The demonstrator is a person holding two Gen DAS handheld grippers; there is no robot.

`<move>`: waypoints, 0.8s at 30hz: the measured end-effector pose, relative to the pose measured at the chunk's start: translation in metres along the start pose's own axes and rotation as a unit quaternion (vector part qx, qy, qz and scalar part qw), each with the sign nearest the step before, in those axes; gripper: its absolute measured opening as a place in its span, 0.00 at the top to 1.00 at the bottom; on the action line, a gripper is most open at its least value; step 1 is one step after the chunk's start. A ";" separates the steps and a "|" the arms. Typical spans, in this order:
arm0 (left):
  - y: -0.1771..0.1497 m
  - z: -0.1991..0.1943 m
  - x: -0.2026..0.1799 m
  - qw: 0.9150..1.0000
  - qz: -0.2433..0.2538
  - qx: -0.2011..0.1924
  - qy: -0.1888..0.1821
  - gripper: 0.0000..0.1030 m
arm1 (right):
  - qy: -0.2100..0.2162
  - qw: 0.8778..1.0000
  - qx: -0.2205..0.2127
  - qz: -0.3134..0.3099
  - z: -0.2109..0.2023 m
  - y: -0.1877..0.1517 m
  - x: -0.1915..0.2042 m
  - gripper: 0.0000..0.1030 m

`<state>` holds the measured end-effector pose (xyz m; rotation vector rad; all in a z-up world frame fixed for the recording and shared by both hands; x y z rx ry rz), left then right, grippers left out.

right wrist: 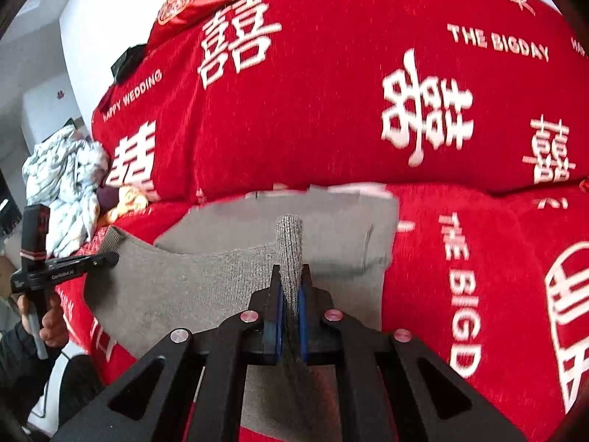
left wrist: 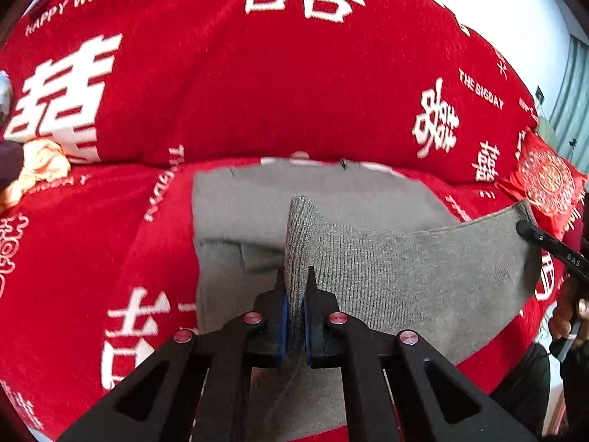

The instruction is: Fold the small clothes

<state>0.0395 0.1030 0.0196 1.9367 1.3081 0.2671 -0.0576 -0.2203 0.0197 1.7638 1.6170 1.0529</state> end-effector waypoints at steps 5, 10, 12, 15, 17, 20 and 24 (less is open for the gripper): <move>0.022 0.000 0.002 1.000 -0.011 -0.016 0.017 0.93 | -0.019 1.000 -0.015 0.006 0.004 0.023 -0.002 0.94; 0.035 0.007 0.009 0.999 -0.033 -0.019 0.033 0.93 | -0.046 0.999 -0.025 0.013 0.015 0.042 -0.004 0.94; 0.040 0.014 0.014 0.998 -0.044 -0.016 0.045 0.93 | -0.058 0.998 -0.025 0.012 0.023 0.047 -0.005 0.94; 0.047 0.028 0.021 0.996 -0.061 -0.008 0.057 0.93 | -0.084 0.996 -0.021 0.009 0.041 0.055 -0.007 0.94; 0.053 0.039 0.025 0.995 -0.071 0.000 0.067 0.93 | -0.092 0.996 -0.015 0.014 0.052 0.058 -0.009 0.94; 0.060 0.050 0.030 0.994 -0.078 0.005 0.074 0.93 | -0.106 0.994 -0.012 0.012 0.068 0.065 -0.011 0.94; 0.074 0.065 0.038 0.992 -0.087 0.008 0.086 0.93 | -0.119 0.993 -0.004 0.006 0.090 0.078 -0.013 0.94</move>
Point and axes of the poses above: each gripper's, at about its wrist camera, not at the fingertips, and z roughly the way its jaws point, x to its left, y to its top, the point moved 7 cm from there along z, roughly the way its jaws point, and after that the axes turned 4 degrees about -y, right-handed, at the moved point
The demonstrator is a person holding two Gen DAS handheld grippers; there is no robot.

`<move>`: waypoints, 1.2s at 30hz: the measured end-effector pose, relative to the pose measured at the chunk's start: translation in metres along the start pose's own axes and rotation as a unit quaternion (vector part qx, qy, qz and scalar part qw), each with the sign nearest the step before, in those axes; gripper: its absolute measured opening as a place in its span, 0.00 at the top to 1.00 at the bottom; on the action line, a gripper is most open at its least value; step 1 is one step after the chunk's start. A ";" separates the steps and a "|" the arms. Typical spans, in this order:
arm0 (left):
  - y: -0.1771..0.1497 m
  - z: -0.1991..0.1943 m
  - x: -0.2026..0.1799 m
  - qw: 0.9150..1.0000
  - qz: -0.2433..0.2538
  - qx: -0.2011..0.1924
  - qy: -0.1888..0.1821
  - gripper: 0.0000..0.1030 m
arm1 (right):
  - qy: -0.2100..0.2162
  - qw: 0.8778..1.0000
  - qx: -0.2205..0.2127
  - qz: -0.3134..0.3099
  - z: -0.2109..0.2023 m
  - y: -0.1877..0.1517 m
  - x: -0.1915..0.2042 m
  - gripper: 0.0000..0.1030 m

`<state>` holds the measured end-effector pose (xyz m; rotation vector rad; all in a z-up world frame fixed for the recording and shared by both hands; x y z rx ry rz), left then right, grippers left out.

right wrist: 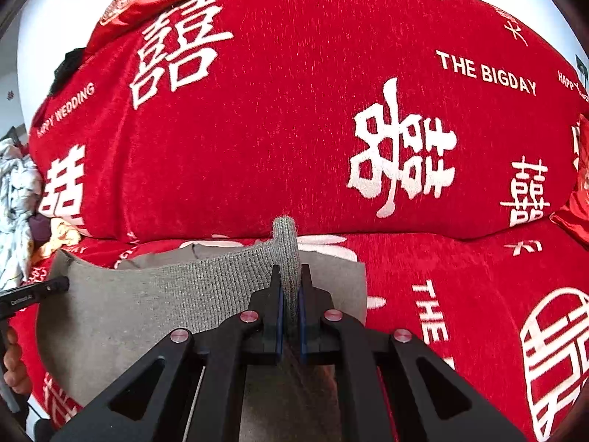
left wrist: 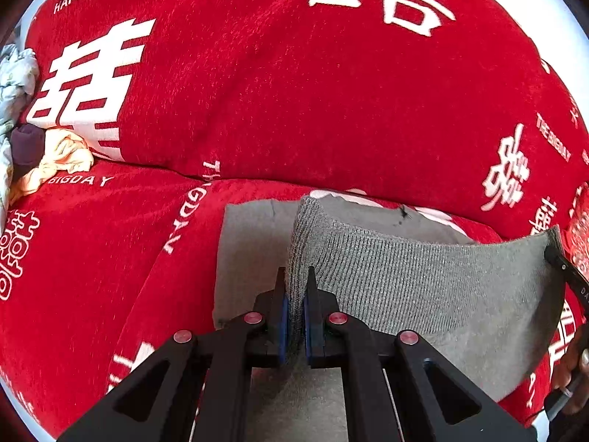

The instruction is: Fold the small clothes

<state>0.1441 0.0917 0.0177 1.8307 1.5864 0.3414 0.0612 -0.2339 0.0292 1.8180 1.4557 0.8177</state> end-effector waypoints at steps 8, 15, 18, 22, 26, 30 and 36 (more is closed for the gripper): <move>0.019 0.035 0.005 1.000 -0.010 0.018 0.008 0.93 | -0.012 1.000 0.023 0.007 0.041 0.010 0.001 0.94; 0.033 0.068 0.003 0.999 -0.009 0.034 0.013 0.93 | -0.023 0.998 0.049 0.017 0.082 0.011 -0.007 0.94; 0.039 0.084 0.003 0.999 -0.008 0.042 0.016 0.93 | -0.026 0.998 0.057 0.018 0.097 0.011 -0.010 0.94; 0.042 0.104 0.005 0.998 -0.012 0.055 0.019 0.93 | -0.030 0.997 0.068 0.019 0.116 0.009 -0.013 0.94; 0.042 0.124 0.007 0.997 -0.011 0.069 0.025 0.93 | -0.034 0.996 0.084 0.022 0.137 0.004 -0.015 0.94; 0.041 0.140 0.012 0.996 -0.019 0.079 0.024 0.93 | -0.039 0.994 0.102 0.025 0.153 -0.003 -0.018 0.94; 0.029 0.169 0.020 0.992 -0.023 0.113 0.042 0.93 | -0.047 0.990 0.133 0.023 0.175 -0.012 -0.018 0.94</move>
Point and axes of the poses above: each gripper's, at about its wrist camera, not at the fingertips, and z roughly the way its jaws point, x to its left, y to its top, the point moved 7 cm from there along z, roughly the way its jaws point, and after that the axes turned 4 degrees about -y, right-handed, at the moved point
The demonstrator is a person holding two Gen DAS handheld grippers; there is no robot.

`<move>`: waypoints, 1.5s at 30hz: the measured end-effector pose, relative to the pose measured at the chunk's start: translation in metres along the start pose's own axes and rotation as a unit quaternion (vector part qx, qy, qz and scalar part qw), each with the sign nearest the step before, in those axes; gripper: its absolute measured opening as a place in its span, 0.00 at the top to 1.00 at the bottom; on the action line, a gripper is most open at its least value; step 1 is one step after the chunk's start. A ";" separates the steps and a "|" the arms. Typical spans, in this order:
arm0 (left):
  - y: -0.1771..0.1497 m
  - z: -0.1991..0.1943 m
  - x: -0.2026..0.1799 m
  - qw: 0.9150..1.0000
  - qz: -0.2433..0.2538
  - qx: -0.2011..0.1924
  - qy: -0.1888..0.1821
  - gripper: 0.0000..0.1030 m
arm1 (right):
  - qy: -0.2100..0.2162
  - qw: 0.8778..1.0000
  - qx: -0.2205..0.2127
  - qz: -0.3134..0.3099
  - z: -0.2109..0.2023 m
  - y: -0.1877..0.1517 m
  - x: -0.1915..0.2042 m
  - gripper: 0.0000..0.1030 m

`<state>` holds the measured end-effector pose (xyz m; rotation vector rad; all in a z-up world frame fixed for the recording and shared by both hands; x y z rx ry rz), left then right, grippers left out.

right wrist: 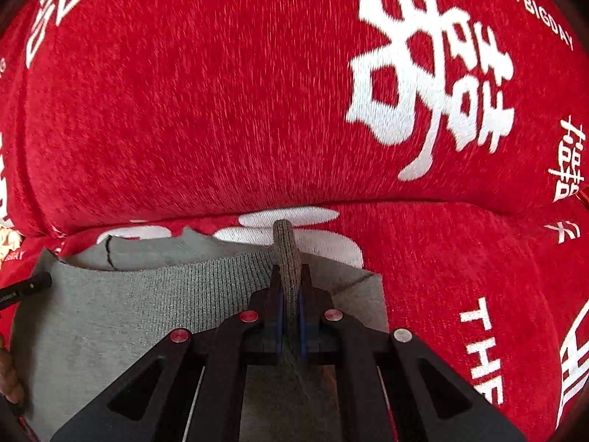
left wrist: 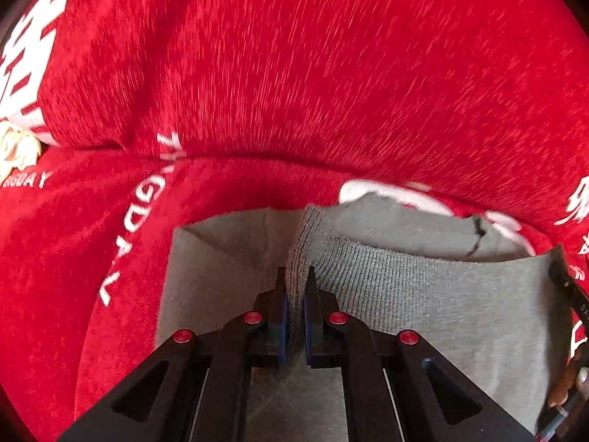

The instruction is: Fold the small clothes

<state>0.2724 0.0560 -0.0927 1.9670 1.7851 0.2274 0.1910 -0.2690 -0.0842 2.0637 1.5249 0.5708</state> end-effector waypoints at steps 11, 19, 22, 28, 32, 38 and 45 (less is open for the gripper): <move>-0.001 0.003 -0.003 1.000 0.007 0.019 0.020 0.76 | 0.026 0.996 0.085 0.023 0.022 -0.011 -0.006 0.87; -0.005 -0.071 0.009 0.997 -0.032 -0.067 0.018 0.14 | 0.018 0.999 0.000 0.035 -0.054 -0.011 -0.016 0.41; -0.031 -0.078 -0.021 0.998 0.008 -0.064 0.013 0.14 | 0.045 0.999 0.002 -0.001 -0.066 -0.027 0.013 0.41; -0.081 -0.065 -0.055 0.996 0.071 -0.041 0.039 0.14 | 0.029 0.994 0.023 -0.102 -0.065 -0.083 0.058 0.41; -0.092 -0.052 -0.030 0.997 0.048 -0.020 0.052 0.14 | 0.003 0.997 0.026 -0.070 -0.058 -0.093 0.014 0.42; -0.103 -0.078 -0.020 0.998 0.029 -0.035 0.043 0.14 | -0.023 0.999 0.018 -0.021 -0.081 -0.095 -0.022 0.41; -0.129 -0.099 -0.041 0.998 0.032 -0.044 0.010 0.14 | 0.043 0.997 0.007 -0.068 -0.117 -0.130 0.041 0.41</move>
Point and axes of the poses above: each gripper's, at about its wrist camera, not at the fingertips, and z roughly the way its jaws point, x to its left, y to its top, the point moved 7 cm from there along z, roughly the way its jaws point, and after that the axes turned 4 degrees about -y, right-handed, at the moved point
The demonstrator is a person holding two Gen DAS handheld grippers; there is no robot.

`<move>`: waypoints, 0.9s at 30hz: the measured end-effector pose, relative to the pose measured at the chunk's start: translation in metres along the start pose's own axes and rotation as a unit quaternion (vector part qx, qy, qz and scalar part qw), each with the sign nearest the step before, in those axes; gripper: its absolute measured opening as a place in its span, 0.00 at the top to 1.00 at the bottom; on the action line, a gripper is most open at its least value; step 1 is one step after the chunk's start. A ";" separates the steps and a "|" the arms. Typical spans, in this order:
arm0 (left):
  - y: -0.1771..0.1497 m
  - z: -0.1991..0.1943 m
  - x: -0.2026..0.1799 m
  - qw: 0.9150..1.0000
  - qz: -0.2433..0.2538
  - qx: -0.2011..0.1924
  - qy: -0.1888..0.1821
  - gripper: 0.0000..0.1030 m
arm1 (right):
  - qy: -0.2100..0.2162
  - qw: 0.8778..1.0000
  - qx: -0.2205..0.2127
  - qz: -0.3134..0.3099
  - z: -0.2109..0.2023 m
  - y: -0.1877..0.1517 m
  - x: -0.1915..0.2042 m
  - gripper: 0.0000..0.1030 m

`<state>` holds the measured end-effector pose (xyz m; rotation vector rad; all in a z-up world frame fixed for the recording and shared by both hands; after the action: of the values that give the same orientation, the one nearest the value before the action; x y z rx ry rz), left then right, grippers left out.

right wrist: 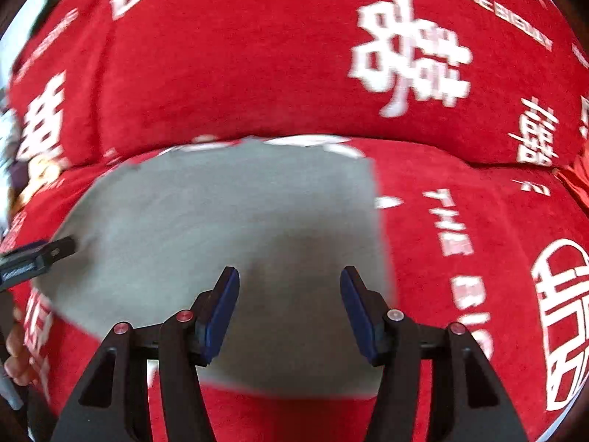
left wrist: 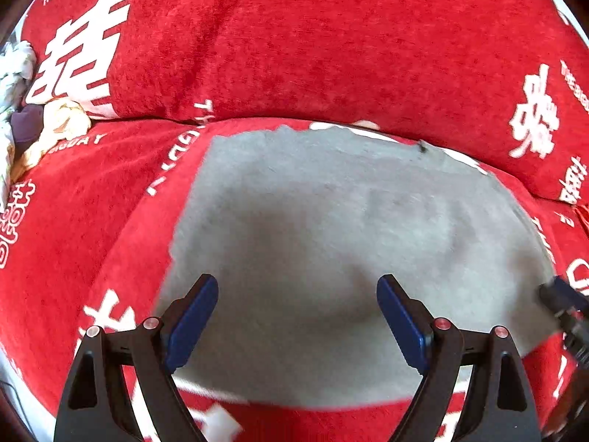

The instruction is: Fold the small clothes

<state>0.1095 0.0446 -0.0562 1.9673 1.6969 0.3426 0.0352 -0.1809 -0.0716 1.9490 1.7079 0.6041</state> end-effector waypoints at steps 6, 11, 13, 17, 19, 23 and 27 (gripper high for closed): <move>-0.027 -0.003 -0.020 0.999 0.032 -0.001 0.012 0.14 | -0.001 0.999 0.010 -0.049 0.011 -0.026 0.044 0.41; -0.042 0.006 0.006 0.999 0.027 -0.001 0.025 0.14 | -0.013 0.999 0.004 -0.037 0.008 -0.029 0.018 0.39; -0.043 0.000 0.015 0.999 0.029 -0.008 0.031 0.14 | -0.022 1.000 0.003 -0.017 0.003 -0.029 -0.005 0.38; -0.046 -0.006 0.032 0.999 0.030 -0.014 0.026 0.14 | -0.025 0.999 0.001 0.032 -0.007 -0.030 -0.053 0.38; -0.048 -0.007 0.040 1.000 0.022 -0.014 0.017 0.14 | -0.052 0.997 0.017 0.052 -0.005 -0.036 -0.074 0.27; -0.047 -0.024 0.045 1.000 0.006 -0.025 -0.003 0.14 | -0.048 0.994 0.004 0.097 -0.019 -0.040 -0.089 0.26; -0.044 -0.036 0.076 0.998 -0.043 -0.042 -0.001 0.14 | -0.035 0.995 -0.038 0.081 -0.047 -0.036 -0.068 0.26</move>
<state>0.0687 0.1303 -0.0604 1.8285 1.7297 0.3743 -0.0301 -0.2411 -0.0583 2.0433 1.4739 0.6397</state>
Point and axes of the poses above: each gripper's, at about its wrist camera, not at the fingertips, and z roughly the way its jaws point, x to its left, y to its top, the point moved 7 cm from there along z, roughly the way its jaws point, and after that the axes turned 4 degrees about -y, right-handed, at the moved point
